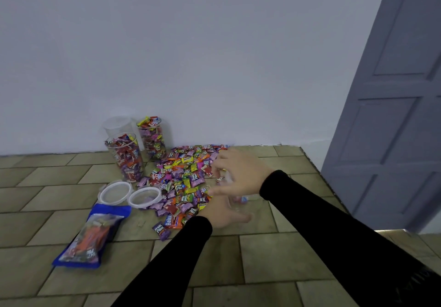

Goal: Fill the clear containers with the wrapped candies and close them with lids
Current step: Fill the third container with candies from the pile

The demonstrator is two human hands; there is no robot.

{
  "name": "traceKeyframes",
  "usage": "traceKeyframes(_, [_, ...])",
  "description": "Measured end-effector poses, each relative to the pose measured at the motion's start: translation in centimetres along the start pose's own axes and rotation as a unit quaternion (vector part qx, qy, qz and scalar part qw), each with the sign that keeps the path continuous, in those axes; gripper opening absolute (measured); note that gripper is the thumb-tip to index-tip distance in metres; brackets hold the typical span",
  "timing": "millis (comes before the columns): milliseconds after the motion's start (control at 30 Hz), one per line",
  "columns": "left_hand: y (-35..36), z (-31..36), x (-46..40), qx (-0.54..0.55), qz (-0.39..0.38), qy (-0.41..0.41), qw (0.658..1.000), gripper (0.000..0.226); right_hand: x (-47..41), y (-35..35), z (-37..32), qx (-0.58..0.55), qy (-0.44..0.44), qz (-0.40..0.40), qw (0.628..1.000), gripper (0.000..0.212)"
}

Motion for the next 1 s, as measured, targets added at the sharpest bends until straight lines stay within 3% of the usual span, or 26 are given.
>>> traceKeyframes(100, [-0.1,0.8,0.1,0.002,-0.009,0.04,0.999,0.047,3.3,-0.6,1.3,-0.046,-0.026,0.078,0.996,0.062])
traceKeyframes(300, [0.0,0.4,0.2,0.086,0.013,0.051,0.995,0.059,5.6,-0.8,2.4,-0.131,-0.029,0.159,0.978,0.04])
traceKeyframes(433, [0.2,0.4,0.3,0.085,0.007,0.061,0.994,0.083,6.0,-1.7,3.6,-0.21,0.071,0.19,0.956,0.04])
traceKeyframes(500, [0.2,0.2,0.3,0.077,0.008,0.058,0.995,0.088,6.3,-2.0,4.8,-0.285,0.135,0.239,0.919,0.04])
traceKeyframes(600, [0.1,-0.2,0.5,0.074,0.017,0.049,0.996,0.087,8.0,-2.1,7.0,-0.382,0.236,0.359,0.819,0.022])
traceKeyframes(667, [0.1,-0.4,0.6,0.079,0.022,0.044,0.996,0.085,9.7,-1.1,8.3,-0.409,0.317,0.389,0.762,0.022])
traceKeyframes(800, [0.2,-0.1,1.0,0.102,0.023,0.044,0.994,0.083,12.5,3.8,10.1,-0.409,0.465,0.27,0.738,0.037])
traceKeyframes(1000, [0.2,0.1,1.4,0.094,0.03,0.036,0.994,0.081,15.3,7.9,10.4,-0.287,0.548,0.142,0.772,0.038])
Point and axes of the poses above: each hand's wrist, its own x-axis away from the middle knuckle, its own y-axis out of the palm, z = x × y, the point moved 6 cm from there along -x, towards the middle knuckle
